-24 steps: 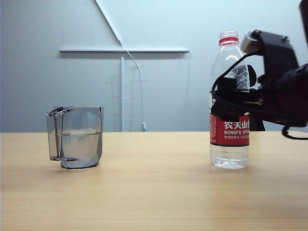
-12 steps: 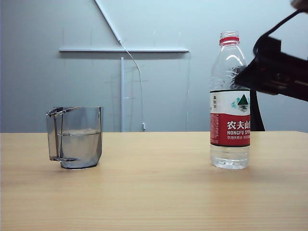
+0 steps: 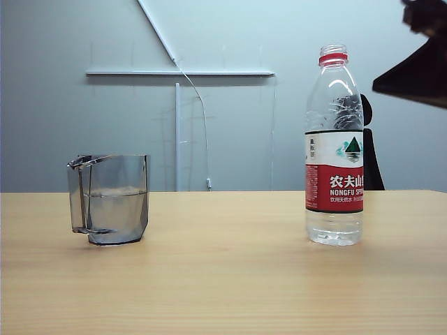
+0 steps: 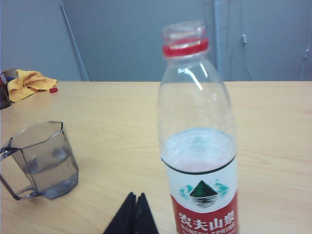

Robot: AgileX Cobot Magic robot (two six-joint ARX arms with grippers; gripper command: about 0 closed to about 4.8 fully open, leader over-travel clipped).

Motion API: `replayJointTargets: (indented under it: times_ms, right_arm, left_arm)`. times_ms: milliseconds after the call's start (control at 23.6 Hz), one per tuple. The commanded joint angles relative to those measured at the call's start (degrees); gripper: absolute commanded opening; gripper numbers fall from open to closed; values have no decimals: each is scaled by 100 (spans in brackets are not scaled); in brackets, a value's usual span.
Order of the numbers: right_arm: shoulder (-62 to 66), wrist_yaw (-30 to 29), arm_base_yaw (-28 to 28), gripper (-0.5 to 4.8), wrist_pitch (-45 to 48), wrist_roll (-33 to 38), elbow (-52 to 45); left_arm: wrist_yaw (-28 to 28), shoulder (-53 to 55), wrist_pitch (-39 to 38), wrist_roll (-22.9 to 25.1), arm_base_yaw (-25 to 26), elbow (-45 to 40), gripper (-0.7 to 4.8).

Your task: Pick up the mineral water bottle on the table and pour water into the mug until it's half full.

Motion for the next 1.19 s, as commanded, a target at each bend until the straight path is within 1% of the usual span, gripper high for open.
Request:
replayJointTargets:
  times_ms: [42, 169, 254, 424, 805, 974, 1017, 1102, 1186]
  right_arm:
    - [-391, 155, 7, -1, -485, 0, 31]
    - [-866, 332, 7, -1, -1080, -2, 31]
    - [-1161, 330, 7, -1, -1228, -2, 28]
    - [-1436, 319, 7, -1, -1276, -2, 28]
    - [-1451, 304, 4, -1, -1349, -2, 28]
    - [-1451, 310, 4, -1, -1469, -140, 31]
    - [-1502, 306, -37, -1, -1600, -474, 28]
    - [-1915, 85, -310, -1, -2111, -782, 28]
    - [-2385, -33, -772, -1, -2643, -750, 28]
  left_arm:
    - [22, 9, 76, -17, -4, 15, -2]
    - [20, 9, 76, -17, -4, 15, -2]
    - [22, 9, 76, -17, -4, 15, -2]
    - [22, 9, 76, -17, -4, 15, -2]
    - [22, 9, 76, -17, -4, 15, -2]
    - [22, 9, 76, -17, -9, 15, -2]
    - [22, 9, 76, -17, -9, 15, -2]
    - [22, 9, 76, -17, -9, 15, -2]
    - [26, 9, 79, -20, -11, 15, -2]
